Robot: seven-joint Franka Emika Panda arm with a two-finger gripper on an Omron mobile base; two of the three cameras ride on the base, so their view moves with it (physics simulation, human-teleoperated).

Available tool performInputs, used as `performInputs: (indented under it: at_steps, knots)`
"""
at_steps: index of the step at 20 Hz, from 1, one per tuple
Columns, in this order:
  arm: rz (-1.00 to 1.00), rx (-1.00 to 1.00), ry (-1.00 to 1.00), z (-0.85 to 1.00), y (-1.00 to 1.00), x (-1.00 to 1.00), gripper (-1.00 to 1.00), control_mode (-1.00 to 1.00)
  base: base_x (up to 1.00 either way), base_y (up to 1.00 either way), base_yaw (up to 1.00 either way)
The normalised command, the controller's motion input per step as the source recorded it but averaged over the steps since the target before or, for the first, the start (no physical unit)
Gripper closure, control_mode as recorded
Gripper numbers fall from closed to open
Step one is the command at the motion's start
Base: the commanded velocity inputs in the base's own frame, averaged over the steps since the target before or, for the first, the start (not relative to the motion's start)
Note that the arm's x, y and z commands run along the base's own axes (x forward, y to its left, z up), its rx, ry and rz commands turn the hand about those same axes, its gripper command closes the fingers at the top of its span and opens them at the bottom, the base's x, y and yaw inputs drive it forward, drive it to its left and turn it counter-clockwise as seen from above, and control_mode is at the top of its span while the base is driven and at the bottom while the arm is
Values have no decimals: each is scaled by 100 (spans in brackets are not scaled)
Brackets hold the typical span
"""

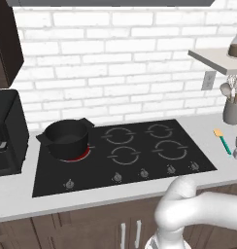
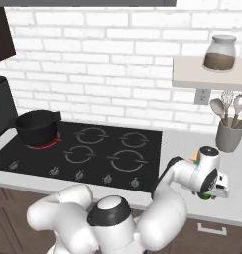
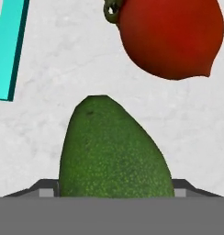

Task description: Put the tomato and avocado in the pot. Retrieve the spatula and lightly stir the vegetables in the pot.

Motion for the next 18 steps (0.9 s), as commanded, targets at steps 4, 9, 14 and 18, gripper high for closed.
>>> performInputs:
  at_steps: [4,9,14,18]
  knots:
    - [0,0,-1,-4,0,0,100,-100,0,0,0]
    - [0,0,-16,52,24,-15,100,-100,0,0,0]
    - [2,-2,-15,86,65,-15,100,-100,0,0,0]
    - [3,-3,-3,73,94,-2,100,-100,0,0,0]
